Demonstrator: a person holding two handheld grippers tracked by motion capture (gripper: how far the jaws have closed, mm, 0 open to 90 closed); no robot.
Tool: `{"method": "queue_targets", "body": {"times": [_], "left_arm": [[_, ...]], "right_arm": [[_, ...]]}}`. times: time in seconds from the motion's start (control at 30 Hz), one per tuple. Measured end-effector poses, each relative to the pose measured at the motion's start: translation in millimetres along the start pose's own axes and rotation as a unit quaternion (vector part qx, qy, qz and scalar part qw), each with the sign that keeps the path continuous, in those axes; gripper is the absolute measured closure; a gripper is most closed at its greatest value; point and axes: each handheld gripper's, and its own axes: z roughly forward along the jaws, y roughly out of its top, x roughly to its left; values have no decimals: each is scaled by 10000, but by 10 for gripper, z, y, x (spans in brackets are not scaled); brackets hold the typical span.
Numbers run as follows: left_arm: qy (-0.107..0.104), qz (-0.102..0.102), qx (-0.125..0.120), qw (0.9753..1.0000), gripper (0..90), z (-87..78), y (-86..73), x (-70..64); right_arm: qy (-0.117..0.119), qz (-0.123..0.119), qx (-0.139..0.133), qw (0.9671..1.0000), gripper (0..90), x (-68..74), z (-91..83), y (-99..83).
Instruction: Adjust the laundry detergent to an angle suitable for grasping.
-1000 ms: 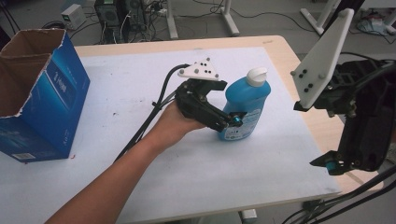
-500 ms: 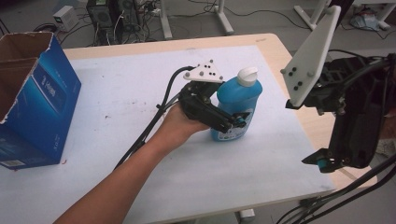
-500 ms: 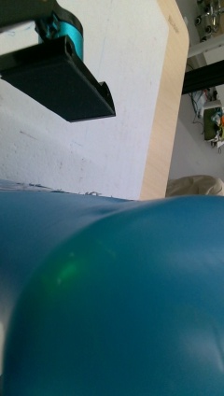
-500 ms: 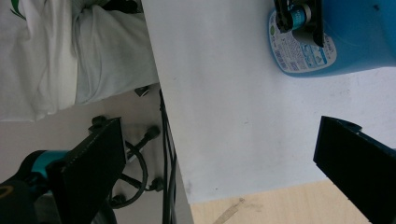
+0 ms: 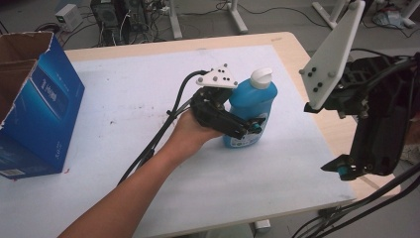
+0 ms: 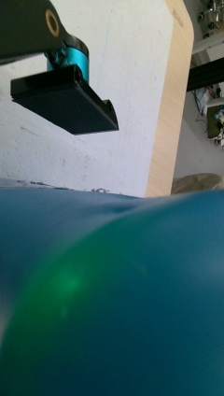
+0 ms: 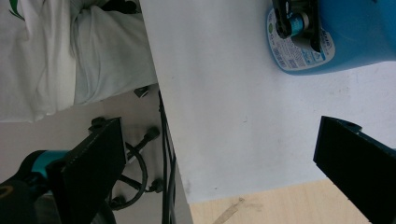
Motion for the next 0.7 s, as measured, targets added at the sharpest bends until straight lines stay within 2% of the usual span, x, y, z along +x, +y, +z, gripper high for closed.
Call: {"method": "queue_targets", "body": {"times": [0.27,0.47,0.7], "left_arm": [[-82,15,-47,10000,218,-19,-24,-13],[-121,26,-74,9999,254,-18,-25,-28],[-229,68,-96,9997,340,-15,-33,-48]], "right_arm": [[-17,-19,-25,10000,20,3,0,5],[-18,-7,-22,10000,20,6,0,4],[-26,-16,-19,10000,20,5,-1,-6]]}}
